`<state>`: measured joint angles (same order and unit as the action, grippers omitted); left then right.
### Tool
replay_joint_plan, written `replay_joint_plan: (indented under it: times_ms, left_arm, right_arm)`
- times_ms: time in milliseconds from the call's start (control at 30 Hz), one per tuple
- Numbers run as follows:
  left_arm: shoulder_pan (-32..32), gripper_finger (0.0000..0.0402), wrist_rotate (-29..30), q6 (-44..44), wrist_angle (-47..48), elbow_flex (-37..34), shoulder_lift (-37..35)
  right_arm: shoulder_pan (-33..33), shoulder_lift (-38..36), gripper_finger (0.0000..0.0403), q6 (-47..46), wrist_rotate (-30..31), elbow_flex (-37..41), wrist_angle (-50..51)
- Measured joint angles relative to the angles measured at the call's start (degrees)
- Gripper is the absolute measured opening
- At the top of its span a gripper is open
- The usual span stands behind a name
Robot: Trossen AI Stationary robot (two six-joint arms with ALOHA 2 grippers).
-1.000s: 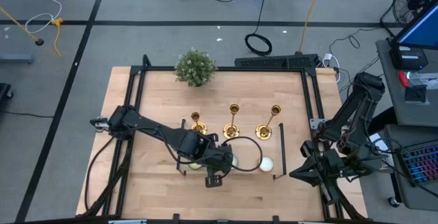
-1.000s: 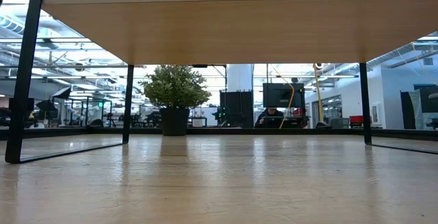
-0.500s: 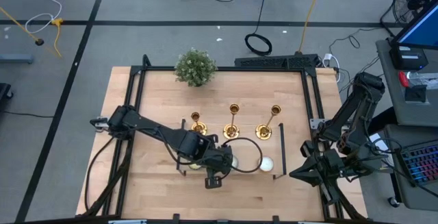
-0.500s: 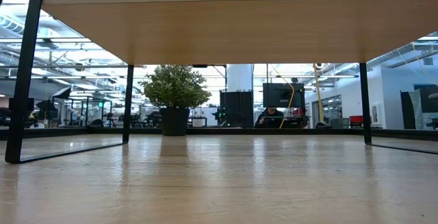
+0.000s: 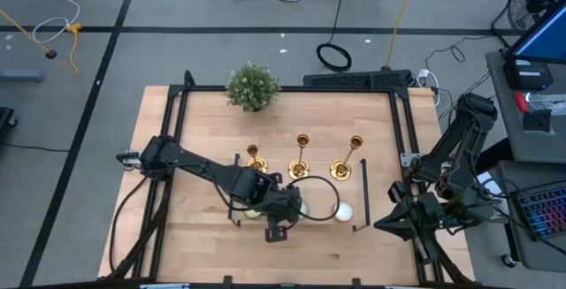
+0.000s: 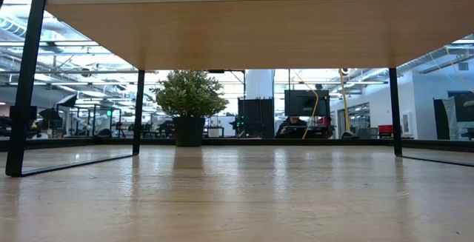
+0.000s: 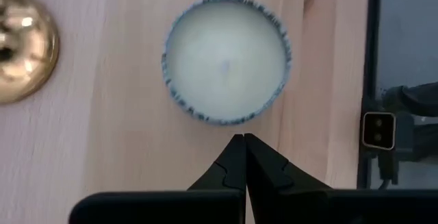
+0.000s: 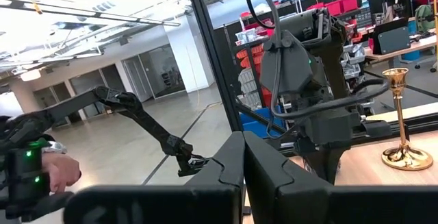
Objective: Pick & Place candle stick holders
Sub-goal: Adjust the shelf
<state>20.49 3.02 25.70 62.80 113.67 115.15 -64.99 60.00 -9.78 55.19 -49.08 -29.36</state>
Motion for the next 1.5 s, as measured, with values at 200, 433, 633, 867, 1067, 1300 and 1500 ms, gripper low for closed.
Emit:
replay_joint_plan:
  times_ms: [200, 433, 633, 867, 1067, 1300, 1500]
  left_arm:
    - [1.1, 0.0000, 3.9, 2.8, 4.6, -0.1, -3.5]
    - [4.2, 0.0000, 9.6, 8.5, 7.4, -0.1, -10.3]
    - [10.7, 0.0000, 11.8, 12.5, 7.7, 0.0, -14.7]
    - [21.2, 0.0000, 12.9, 17.0, 7.3, -1.0, -15.0]
    - [26.3, 0.0000, 15.1, 27.4, 7.1, -8.6, -14.9]
    - [29.3, 0.0000, 14.3, 34.1, -2.7, -20.9, -14.9]
    - [31.3, 0.0000, 17.3, 39.9, -7.5, -26.1, -14.9]
  right_arm:
    - [0.0, 0.0, 0.0000, 0.0, -0.5, 0.0, 0.0]
    - [0.0, 1.2, 0.0000, -5.1, -7.4, 0.0, 1.5]
    - [-0.8, 7.8, 0.0000, -16.3, -7.3, 0.0, 4.6]
    - [-2.4, 18.2, 0.0000, -30.4, -5.4, 0.0, 5.5]
    - [-3.4, 22.0, 0.0000, -30.5, -1.1, 0.0, 5.4]
    - [-3.3, 21.2, 0.0000, -36.5, 0.2, 0.0, 14.6]
    - [-3.4, 21.1, 0.0000, -49.1, -1.6, 0.0, 25.8]
